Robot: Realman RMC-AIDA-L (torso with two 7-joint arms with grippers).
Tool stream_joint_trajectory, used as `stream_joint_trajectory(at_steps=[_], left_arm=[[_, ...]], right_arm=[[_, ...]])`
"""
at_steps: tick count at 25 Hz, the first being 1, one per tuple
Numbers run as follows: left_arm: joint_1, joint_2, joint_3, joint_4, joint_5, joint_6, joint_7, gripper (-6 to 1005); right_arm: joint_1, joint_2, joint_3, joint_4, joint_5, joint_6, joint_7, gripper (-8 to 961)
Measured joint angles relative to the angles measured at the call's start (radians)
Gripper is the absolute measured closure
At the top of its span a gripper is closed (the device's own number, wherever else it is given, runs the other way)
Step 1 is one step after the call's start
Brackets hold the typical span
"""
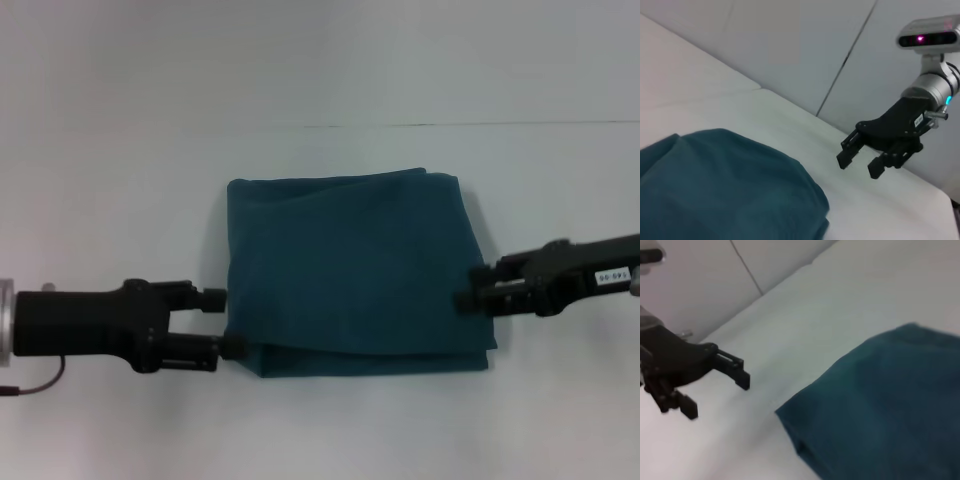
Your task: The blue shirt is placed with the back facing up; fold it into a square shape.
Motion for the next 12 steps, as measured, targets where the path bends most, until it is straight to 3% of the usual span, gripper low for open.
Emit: stream_joint_trajectory(at_steps=[4, 12], left_arm=[[-0.028, 0.001, 0.066, -0.026, 0.001, -0.029, -0.127, 154], [-0.071, 0.009, 0.08, -0.061, 0.025, -0.091, -0.221, 154]], right_arm=[[0.032, -0.013, -0.013, 0.05, -0.012, -0.013, 0.076, 370], [0.07, -0.03, -0.019, 0.123, -0.015, -0.015, 0.045, 371]])
